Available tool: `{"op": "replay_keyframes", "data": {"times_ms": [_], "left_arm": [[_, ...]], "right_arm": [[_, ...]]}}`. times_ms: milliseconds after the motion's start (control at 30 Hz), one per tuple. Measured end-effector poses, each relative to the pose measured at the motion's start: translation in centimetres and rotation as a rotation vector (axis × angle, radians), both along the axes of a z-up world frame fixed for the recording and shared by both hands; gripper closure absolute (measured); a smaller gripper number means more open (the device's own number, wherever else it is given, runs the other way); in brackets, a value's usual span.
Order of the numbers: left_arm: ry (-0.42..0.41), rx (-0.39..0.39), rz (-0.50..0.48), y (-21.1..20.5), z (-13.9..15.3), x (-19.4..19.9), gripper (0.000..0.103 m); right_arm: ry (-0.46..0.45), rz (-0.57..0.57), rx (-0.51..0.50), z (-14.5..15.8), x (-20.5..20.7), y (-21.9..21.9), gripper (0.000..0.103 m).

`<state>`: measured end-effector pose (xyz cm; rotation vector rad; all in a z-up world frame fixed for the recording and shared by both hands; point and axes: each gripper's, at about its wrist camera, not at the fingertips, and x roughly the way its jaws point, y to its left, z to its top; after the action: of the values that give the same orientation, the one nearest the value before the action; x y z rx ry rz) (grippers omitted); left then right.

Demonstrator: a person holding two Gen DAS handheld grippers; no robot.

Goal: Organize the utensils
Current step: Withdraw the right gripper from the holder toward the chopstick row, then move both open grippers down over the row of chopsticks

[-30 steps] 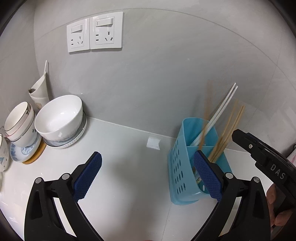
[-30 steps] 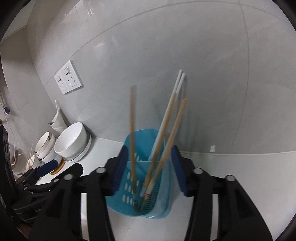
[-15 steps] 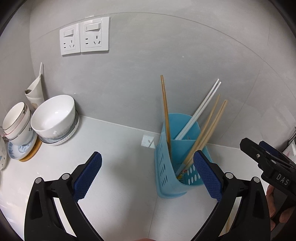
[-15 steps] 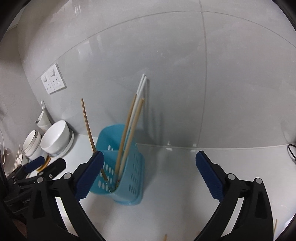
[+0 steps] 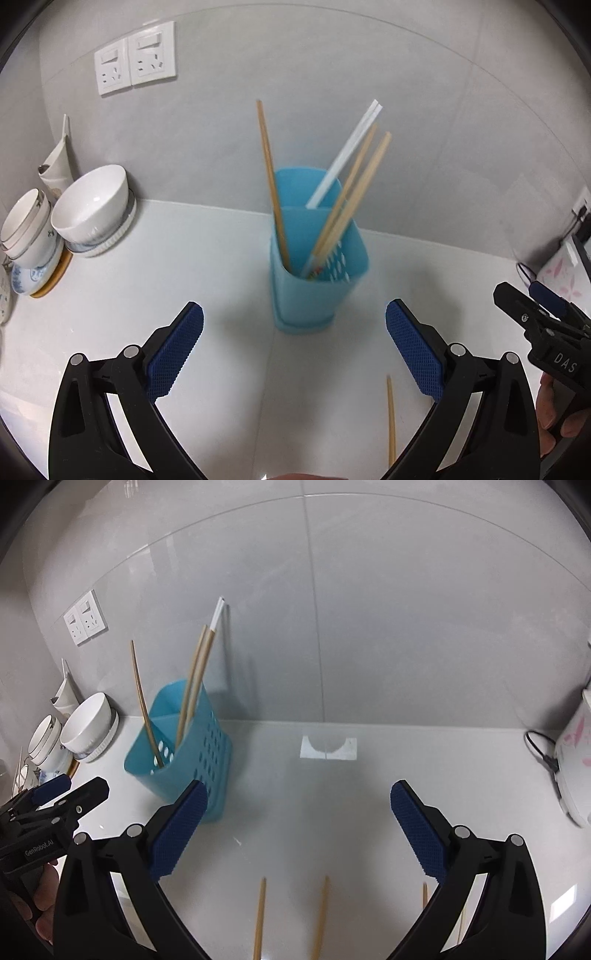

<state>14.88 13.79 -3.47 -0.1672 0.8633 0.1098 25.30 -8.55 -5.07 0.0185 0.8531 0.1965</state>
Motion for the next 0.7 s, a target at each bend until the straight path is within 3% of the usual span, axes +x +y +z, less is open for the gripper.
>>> {"op": "replay_keyframes", "data": {"times_ms": [500, 700], "left_arm": [[0.225, 0.01, -0.117, -6.3, -6.1, -4.4, 0.006], [0.323, -0.008, -0.126, -7.4, -9.3, -5.6, 0.006]], "right_arm": [[0.158, -0.139, -0.083, -5.3, -8.7, -9.6, 0.008], [0.243, -0.185, -0.095, -7.8, -10.9, -12.8, 0.015]]}}
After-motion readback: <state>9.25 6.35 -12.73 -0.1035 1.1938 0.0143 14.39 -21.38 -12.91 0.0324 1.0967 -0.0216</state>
